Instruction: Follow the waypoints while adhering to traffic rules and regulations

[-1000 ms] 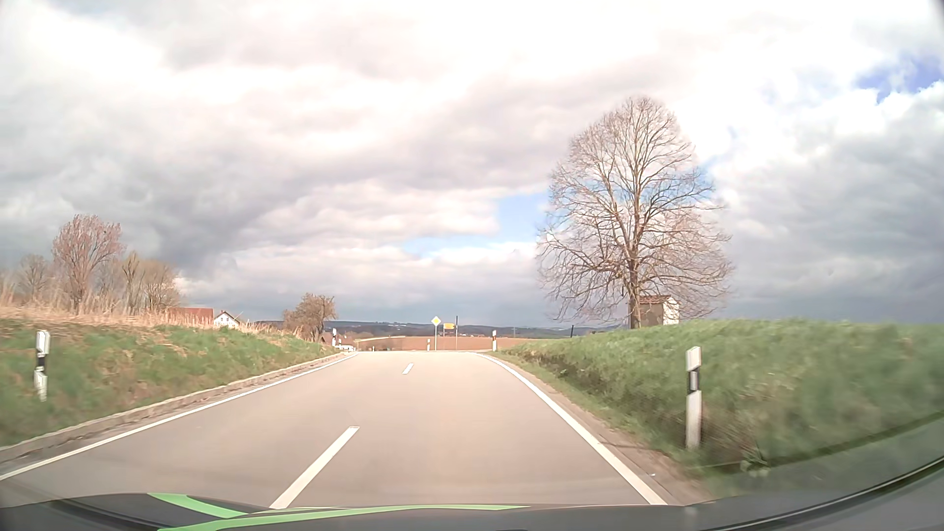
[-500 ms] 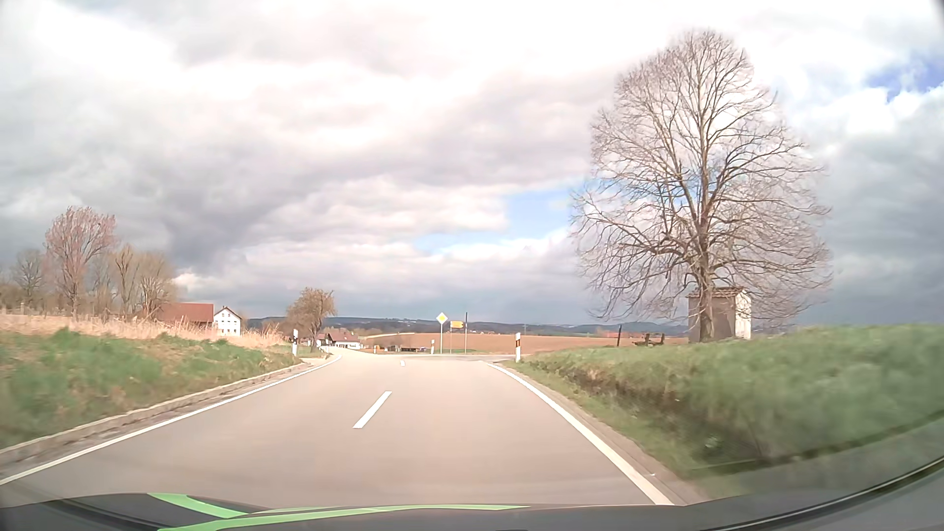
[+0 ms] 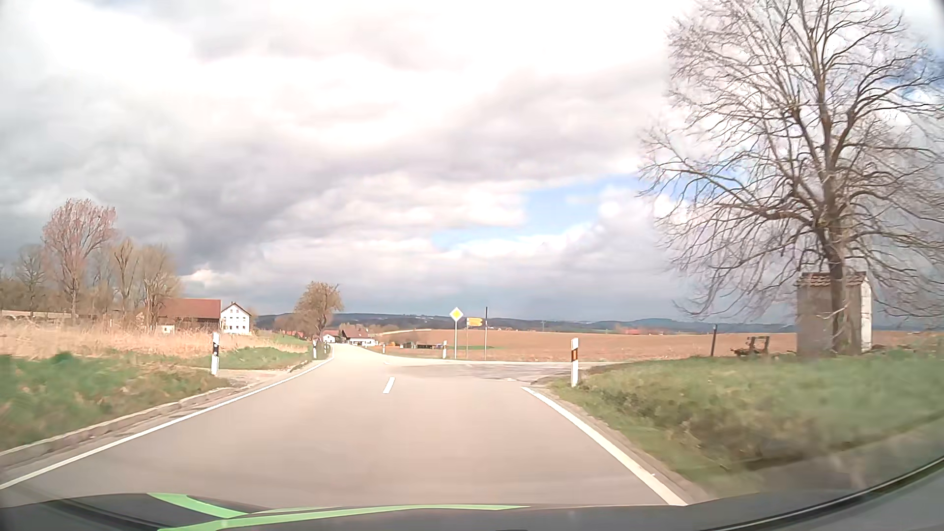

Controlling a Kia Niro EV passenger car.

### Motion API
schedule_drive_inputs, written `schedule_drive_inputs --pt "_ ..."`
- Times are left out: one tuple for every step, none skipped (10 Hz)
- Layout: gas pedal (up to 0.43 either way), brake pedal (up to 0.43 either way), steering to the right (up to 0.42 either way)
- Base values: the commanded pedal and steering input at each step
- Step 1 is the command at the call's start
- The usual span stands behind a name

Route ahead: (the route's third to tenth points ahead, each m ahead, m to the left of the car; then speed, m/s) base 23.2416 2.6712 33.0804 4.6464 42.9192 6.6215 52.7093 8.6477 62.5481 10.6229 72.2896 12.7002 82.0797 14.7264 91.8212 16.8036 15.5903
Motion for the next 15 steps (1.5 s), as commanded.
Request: schedule_drive_inputs --pt "0.110 0.000 -0.027" --pt "0.110 0.000 -0.031" --pt "0.118 0.000 -0.033" --pt "0.118 0.000 -0.035" --pt "0.118 0.000 -0.038" --pt "0.130 0.000 -0.038" --pt "0.130 0.000 -0.038" --pt "0.130 0.000 -0.038" --pt "0.130 0.000 -0.038" --pt "0.130 0.000 -0.038" --pt "0.130 0.000 -0.037" --pt "0.138 0.000 -0.036" --pt "0.138 0.000 -0.036" --pt "0.138 0.000 -0.035" --pt "0.138 0.000 -0.035"
